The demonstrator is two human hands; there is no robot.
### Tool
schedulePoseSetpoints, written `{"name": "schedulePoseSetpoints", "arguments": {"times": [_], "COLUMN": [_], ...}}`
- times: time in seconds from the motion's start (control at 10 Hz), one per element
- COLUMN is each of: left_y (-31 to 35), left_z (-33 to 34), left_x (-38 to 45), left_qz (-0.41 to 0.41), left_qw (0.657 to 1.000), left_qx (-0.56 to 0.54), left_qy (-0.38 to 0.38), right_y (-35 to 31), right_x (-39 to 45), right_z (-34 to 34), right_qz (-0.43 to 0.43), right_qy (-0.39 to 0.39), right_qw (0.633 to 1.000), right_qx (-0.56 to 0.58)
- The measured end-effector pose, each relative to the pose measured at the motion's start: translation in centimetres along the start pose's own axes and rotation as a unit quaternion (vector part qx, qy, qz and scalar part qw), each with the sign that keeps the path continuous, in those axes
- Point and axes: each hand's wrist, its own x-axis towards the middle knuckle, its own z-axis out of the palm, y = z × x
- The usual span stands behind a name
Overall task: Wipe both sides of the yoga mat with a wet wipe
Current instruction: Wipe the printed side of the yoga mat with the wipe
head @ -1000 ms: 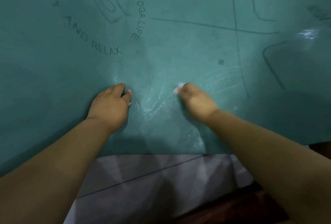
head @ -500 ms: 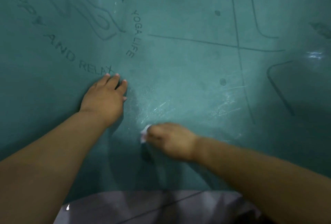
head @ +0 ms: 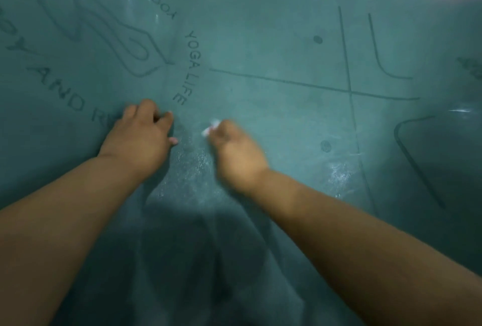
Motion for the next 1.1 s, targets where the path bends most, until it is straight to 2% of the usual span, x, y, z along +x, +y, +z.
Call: {"name": "schedulePoseSetpoints", "arguments": {"times": [0.1, 0.2, 0.3, 0.4, 0.5, 0.6, 0.7, 0.8, 0.9, 1.0, 1.1], "left_y": [-0.3, -0.4, -0.3, -0.1, -0.2, -0.7, -1.2, -1.4, -1.3, -1.3, -1.3], "left_z": [0.3, 0.4, 0.6, 0.5, 0.5, 0.7, 0.8, 1.0, 1.2, 1.2, 0.8], "left_x": [0.3, 0.8, 0.8, 0.9, 0.9, 0.9, 0.9, 0.9, 1.0, 1.0, 1.2], "left_qz": [-0.002, 0.004, 0.004, 0.009, 0.012, 0.026, 0.036, 0.038, 0.037, 0.034, 0.037], "left_qw": [1.000, 0.999, 0.999, 0.999, 0.999, 0.999, 0.999, 0.999, 0.999, 0.999, 0.999], "left_qx": [0.021, 0.034, 0.036, 0.035, 0.029, 0.020, 0.012, 0.011, 0.013, 0.010, 0.024], "left_qy": [0.014, -0.016, -0.021, -0.019, -0.020, -0.003, -0.008, -0.006, 0.001, -0.004, -0.028], "right_y": [0.5, 7.9, 12.4, 11.6, 7.7, 0.6, 1.5, 6.7, 11.8, 8.4, 0.3], "right_x": [-1.5, 1.3, 3.4, 6.1, 8.7, 8.1, 7.1, 7.1, 5.7, 3.6, -0.6], "right_z": [-0.9, -5.7, -9.2, -8.2, -4.4, -1.1, -2.6, -5.8, -7.5, -4.9, 1.7], "right_qz": [-0.202, -0.038, 0.240, 0.316, 0.173, -0.104, -0.203, -0.110, 0.160, 0.252, 0.050], "right_qy": [-0.154, 0.009, 0.167, 0.194, 0.206, 0.030, -0.037, 0.030, 0.214, 0.223, 0.142], "right_qw": [0.967, 0.999, 0.956, 0.926, 0.957, 0.982, 0.964, 0.972, 0.938, 0.928, 0.981], "right_qx": [-0.029, -0.025, 0.002, -0.072, -0.109, -0.154, -0.169, -0.206, -0.223, -0.161, -0.120]}}
